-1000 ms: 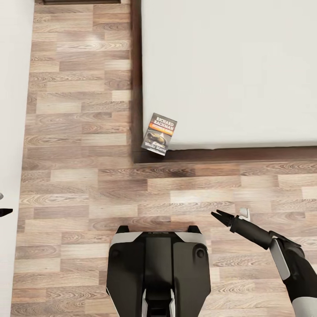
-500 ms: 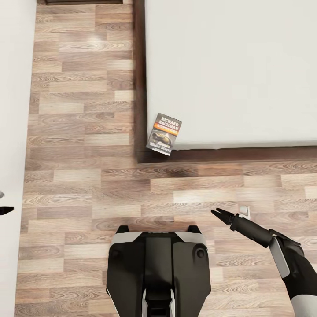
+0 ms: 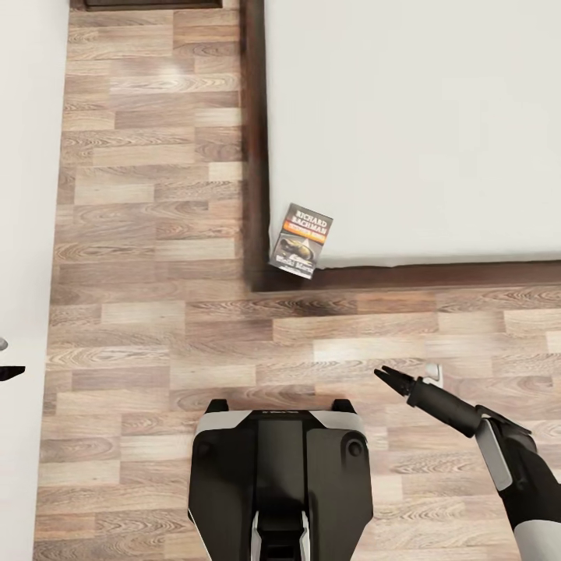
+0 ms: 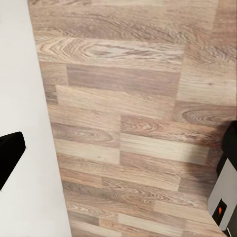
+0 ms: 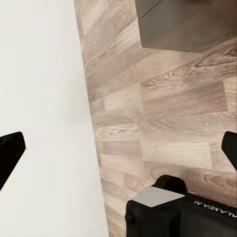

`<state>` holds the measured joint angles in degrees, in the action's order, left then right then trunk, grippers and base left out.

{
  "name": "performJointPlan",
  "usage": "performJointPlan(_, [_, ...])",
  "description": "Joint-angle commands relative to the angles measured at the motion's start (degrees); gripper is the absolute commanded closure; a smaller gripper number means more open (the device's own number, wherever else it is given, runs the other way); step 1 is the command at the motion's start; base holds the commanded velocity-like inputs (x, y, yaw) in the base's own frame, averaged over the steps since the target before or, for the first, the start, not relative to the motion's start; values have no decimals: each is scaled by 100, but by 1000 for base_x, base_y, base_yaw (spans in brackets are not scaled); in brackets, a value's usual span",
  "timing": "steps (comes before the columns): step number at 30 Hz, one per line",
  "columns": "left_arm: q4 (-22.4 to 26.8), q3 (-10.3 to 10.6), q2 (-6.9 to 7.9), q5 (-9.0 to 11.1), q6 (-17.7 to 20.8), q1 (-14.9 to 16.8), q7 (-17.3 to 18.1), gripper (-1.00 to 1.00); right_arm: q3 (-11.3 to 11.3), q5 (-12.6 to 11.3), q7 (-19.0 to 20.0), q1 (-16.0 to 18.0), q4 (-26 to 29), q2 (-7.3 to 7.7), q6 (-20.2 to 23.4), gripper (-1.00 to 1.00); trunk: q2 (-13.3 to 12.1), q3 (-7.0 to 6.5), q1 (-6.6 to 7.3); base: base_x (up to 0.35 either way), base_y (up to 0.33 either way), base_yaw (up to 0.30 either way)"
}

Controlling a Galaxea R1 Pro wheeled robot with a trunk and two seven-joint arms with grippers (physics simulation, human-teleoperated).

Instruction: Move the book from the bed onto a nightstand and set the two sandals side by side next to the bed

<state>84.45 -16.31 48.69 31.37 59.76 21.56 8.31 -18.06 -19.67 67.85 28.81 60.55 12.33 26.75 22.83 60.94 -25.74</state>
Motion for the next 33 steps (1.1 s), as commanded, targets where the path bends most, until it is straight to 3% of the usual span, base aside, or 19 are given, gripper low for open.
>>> performJointPlan(1, [0, -5, 0, -52, 24, 3, 61, -100, -3, -89, 12, 1, -4, 4, 55, -100, 9, 5, -4, 60, 103, 0])
performJointPlan(11, [-3, 2, 0, -66, 24, -2, 72, -100, 2, -540, 13, 2, -182, 19, 93, -100, 9, 5, -4, 25, 43, 0])
performJointPlan(26, [1, 5, 2, -73, 24, -4, 82, -100, -38, -838, 24, 2, -271, -7, 103, -100, 9, 5, -4, 5, 9, 0])
performJointPlan(33, [1, 9, 0, -84, 24, -9, 77, -100, -28, -1214, 28, 2, -621, -62, 82, -100, 9, 5, -4, 66, 86, 0])
